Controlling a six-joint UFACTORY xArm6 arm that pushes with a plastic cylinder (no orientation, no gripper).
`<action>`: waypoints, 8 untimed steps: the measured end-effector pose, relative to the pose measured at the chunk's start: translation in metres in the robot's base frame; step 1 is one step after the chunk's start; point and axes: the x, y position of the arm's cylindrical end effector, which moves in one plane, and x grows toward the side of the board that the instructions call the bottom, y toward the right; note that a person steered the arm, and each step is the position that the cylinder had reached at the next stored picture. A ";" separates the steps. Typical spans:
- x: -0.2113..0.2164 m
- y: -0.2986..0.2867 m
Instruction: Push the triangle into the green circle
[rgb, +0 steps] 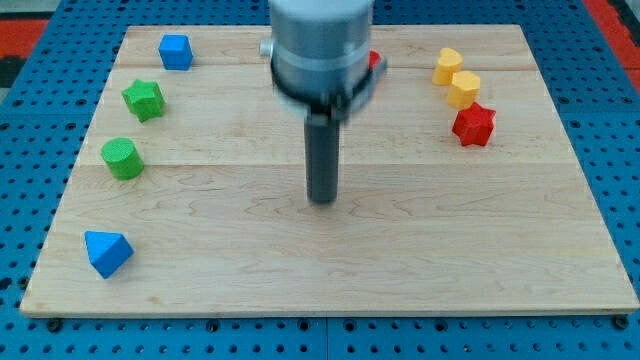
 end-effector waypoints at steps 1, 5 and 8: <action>0.082 -0.036; 0.020 -0.231; -0.074 -0.248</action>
